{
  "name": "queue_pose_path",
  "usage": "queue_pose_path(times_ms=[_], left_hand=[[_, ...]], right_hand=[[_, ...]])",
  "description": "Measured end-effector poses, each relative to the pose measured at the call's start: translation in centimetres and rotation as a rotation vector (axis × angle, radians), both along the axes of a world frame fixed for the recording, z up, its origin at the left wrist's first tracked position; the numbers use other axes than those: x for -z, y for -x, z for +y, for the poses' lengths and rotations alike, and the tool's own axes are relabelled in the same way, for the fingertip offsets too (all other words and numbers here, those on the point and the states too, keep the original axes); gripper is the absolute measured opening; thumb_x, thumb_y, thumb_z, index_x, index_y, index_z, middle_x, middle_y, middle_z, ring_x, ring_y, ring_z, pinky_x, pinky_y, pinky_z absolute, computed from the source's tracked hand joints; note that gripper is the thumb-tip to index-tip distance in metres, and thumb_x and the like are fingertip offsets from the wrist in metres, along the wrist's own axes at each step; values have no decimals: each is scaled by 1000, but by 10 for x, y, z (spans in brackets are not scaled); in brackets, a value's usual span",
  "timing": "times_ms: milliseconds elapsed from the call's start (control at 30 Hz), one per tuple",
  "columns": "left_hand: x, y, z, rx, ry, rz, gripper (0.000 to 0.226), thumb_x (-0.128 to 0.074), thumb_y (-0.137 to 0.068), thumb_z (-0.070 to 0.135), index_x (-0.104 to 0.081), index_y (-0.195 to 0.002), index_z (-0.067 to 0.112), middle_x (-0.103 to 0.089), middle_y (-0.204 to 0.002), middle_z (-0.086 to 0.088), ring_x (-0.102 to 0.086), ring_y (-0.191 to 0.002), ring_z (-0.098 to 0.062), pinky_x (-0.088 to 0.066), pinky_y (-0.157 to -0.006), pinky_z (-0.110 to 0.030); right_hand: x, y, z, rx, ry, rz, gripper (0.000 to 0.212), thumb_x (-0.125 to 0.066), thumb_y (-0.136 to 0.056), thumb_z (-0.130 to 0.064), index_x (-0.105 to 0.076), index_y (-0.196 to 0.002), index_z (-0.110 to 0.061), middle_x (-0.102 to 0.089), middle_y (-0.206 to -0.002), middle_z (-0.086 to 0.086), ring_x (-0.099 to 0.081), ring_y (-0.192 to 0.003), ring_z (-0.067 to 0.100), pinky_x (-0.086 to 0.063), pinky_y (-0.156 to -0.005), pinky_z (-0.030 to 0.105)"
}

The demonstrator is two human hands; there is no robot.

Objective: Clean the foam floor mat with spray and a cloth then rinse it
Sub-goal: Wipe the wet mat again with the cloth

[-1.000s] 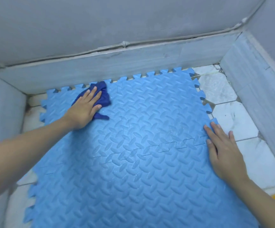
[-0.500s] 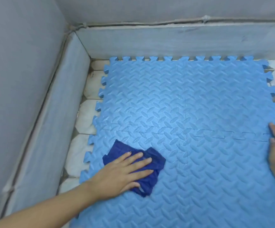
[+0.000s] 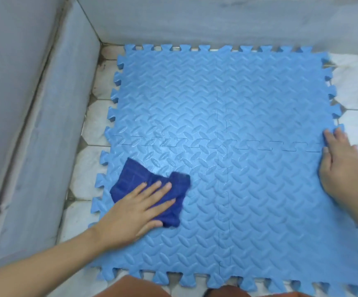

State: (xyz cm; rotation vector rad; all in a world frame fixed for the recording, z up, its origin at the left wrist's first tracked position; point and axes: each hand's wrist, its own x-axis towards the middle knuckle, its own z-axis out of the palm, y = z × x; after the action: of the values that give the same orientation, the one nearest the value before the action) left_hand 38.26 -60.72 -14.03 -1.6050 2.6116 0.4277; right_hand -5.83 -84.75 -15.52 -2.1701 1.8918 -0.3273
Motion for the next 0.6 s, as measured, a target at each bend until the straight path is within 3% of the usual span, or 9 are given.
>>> queue_pose_path(times_ms=[100,167,233,300,367,433,500,600], left_hand=[[2,2,0,251,-15,21,45,-34,-100,50,-46,-138,30,-27,-156,1,-30,-142,-17,-20,-115,-38],[5,-7,-36,253,-5,21,46,-30,-100,50,-43,-141,31,-25,-157,2,-25,-143,-14,-18,-116,-36],[8,-21,-87,79,18,16,53,-19,-100,53,-32,-146,32,-18,-158,3,-18,-145,-13,-10,-117,-33],[10,-40,-146,-223,25,17,61,-10,-96,57,-17,-151,30,-10,-160,4,-10,-147,-15,-3,-118,-32],[9,-56,-198,-526,8,42,63,-12,-96,54,-10,-152,25,-10,-161,-1,-7,-148,-17,-3,-118,-36],[8,-60,-228,-701,7,75,58,-19,-101,46,-10,-153,22,-8,-161,-2,-4,-148,-18,-4,-119,-38],[7,-42,-227,-625,20,96,55,-17,-102,45,-12,-152,23,-4,-161,1,-3,-148,-17,-7,-120,-38],[9,20,-198,-207,50,97,59,-13,-98,51,-21,-151,26,-6,-160,5,-6,-147,-16,-15,-119,-40]], right_hand=[[-2,-4,1,9,12,21,54,-24,-97,-27,-36,-147,-8,-29,-156,17,-26,-144,33,-15,-118,51],[-3,-6,2,24,1,22,55,-24,-97,-28,-35,-147,-9,-28,-157,16,-24,-146,31,-12,-119,48],[-2,-5,3,41,-9,9,56,-23,-97,-31,-34,-149,-13,-26,-159,11,-21,-148,27,-9,-120,43],[-1,-4,4,48,-12,0,56,-22,-97,-33,-34,-149,-16,-25,-160,8,-20,-149,24,-8,-121,40],[0,-3,6,44,-8,-4,57,-22,-97,-34,-35,-149,-16,-26,-160,8,-20,-149,23,-9,-122,41],[-4,-5,6,57,0,-23,57,-25,-96,-33,-38,-148,-15,-28,-159,8,-21,-148,21,-11,-122,41],[-8,-12,5,94,8,-61,56,-29,-93,-29,-44,-144,-12,-33,-157,8,-24,-147,19,-17,-121,43],[-6,-31,-1,200,66,-93,55,-35,-90,-28,-47,-138,-6,-39,-149,17,-31,-141,29,-30,-113,53]])
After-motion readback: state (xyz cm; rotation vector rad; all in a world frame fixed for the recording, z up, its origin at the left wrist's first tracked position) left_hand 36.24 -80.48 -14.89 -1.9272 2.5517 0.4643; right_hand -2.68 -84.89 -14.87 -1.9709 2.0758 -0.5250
